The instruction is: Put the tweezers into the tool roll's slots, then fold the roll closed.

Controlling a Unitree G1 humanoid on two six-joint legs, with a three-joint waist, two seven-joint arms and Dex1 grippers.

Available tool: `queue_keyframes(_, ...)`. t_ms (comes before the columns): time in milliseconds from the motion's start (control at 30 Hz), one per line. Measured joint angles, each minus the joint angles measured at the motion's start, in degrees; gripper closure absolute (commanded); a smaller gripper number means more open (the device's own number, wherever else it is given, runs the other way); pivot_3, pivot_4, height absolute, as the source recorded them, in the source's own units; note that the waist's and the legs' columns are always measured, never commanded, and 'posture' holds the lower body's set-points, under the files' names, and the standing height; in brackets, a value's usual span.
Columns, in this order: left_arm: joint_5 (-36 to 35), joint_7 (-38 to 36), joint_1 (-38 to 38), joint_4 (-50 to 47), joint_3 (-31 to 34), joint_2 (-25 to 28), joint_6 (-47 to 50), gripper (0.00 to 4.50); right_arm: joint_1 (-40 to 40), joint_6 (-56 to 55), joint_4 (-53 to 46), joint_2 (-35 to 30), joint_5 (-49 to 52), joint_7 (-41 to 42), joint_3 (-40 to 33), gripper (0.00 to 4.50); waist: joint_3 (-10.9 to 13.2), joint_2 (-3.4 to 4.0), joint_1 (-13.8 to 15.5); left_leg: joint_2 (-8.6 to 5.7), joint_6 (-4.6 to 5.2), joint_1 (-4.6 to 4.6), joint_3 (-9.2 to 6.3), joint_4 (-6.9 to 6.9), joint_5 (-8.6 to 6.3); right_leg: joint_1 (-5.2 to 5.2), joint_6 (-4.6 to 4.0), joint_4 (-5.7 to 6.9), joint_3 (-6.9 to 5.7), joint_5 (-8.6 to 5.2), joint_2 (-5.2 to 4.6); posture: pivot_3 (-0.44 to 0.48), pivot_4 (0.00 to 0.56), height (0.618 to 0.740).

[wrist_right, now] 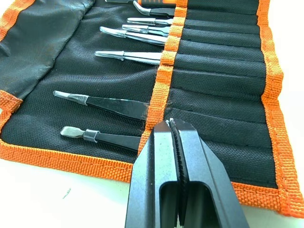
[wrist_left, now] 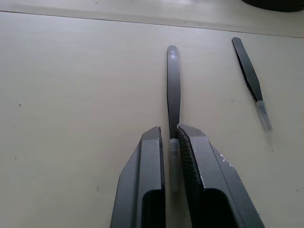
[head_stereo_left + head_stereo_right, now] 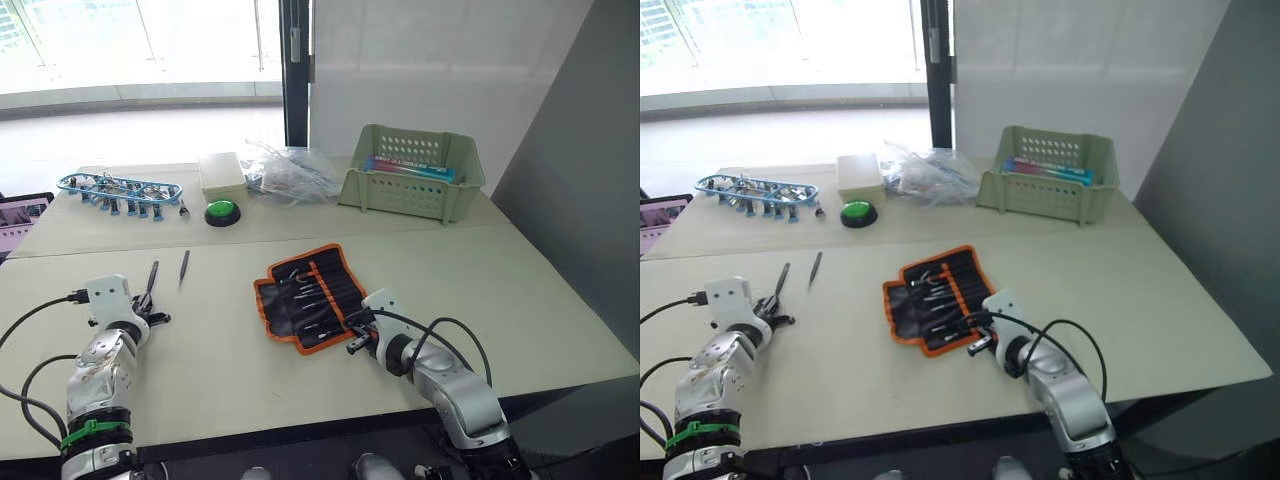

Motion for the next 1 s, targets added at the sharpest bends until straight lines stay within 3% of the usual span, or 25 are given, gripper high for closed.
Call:
queue_keyframes(433,-0.04,-0.93,1.11,-1.22,-0.10,0.86,-1.60,4.47,0.42,0.01,-0.74,-0.13,0.06,-0.34,0.14,4.50,0.12,-0.08,0.12,0.01,0.00,-0.08,0.00,-0.06,0.00,-0.03,0.01,-0.20,0.00,0.00,0.01,0.000,0.150,0.736)
queue_keyframes(567,-0.27,-4.31,2.96,-6.85,-1.24,3.59,-1.48,4.47,0.53,0.01,-1.33,-0.07,0.13,-0.02,0.44,4.50,0.30,-0.68,-0.11,0.05,0.04,-0.34,-0.01,-0.11,0.07,-0.02,0.07,-0.23,-0.01,0.04,0.03,0.000,0.150,0.736)
queue_keyframes(833,-6.41,-14.84,2.98,-24.78,-4.29,8.28,0.93,4.47,0.59,0.01,-1.59,-0.06,0.15,0.42,0.57,4.50,0.35,-0.71,-0.56,0.06,0.11,-0.41,0.00,-0.20,0.11,-0.02,0.11,-0.47,-0.01,0.06,0.02,0.000,0.150,0.736)
queue_keyframes(1000,-7.27,-13.80,2.87,-24.08,-5.19,6.97,3.28,4.47,0.73,0.01,-1.86,0.09,0.15,0.41,0.59,4.50,0.38,-0.67,-0.65,0.08,0.17,-0.45,0.00,-0.21,0.14,-0.08,0.11,-0.48,0.00,0.06,0.04,0.000,0.150,0.736)
